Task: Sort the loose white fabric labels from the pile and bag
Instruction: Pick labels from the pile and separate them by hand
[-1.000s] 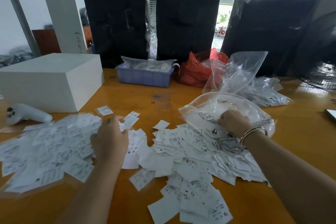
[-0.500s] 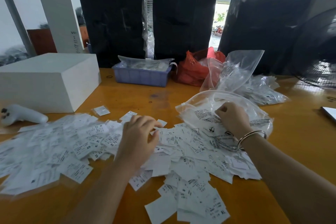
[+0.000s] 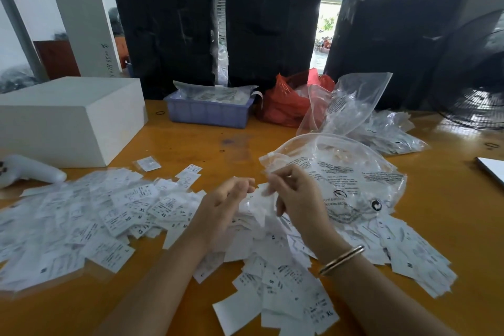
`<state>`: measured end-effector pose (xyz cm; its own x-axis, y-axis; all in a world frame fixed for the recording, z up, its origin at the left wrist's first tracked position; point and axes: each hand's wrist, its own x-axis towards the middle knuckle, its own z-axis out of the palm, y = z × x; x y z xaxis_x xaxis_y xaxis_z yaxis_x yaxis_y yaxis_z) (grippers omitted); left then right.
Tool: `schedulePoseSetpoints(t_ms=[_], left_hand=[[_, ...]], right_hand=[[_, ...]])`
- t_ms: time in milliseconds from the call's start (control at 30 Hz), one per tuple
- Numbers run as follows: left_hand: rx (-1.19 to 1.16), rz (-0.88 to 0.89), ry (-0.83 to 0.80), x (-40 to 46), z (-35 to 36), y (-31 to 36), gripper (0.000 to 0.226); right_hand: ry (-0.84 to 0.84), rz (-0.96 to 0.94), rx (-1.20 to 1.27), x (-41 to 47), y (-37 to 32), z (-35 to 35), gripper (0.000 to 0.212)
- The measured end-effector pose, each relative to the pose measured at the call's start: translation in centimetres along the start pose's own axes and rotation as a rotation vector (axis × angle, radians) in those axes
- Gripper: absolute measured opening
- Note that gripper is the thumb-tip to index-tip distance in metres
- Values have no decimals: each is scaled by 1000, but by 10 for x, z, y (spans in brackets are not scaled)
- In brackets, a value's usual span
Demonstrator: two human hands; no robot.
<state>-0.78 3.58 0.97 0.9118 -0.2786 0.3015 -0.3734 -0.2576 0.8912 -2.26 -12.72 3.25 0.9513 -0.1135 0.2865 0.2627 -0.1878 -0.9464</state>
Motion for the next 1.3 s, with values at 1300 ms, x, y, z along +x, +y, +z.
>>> schedulePoseSetpoints(t_ms=[1300], left_hand=[[-72, -173, 415, 5, -7, -7, 24]], right_hand=[[-109, -413, -931, -16, 27, 18, 15]])
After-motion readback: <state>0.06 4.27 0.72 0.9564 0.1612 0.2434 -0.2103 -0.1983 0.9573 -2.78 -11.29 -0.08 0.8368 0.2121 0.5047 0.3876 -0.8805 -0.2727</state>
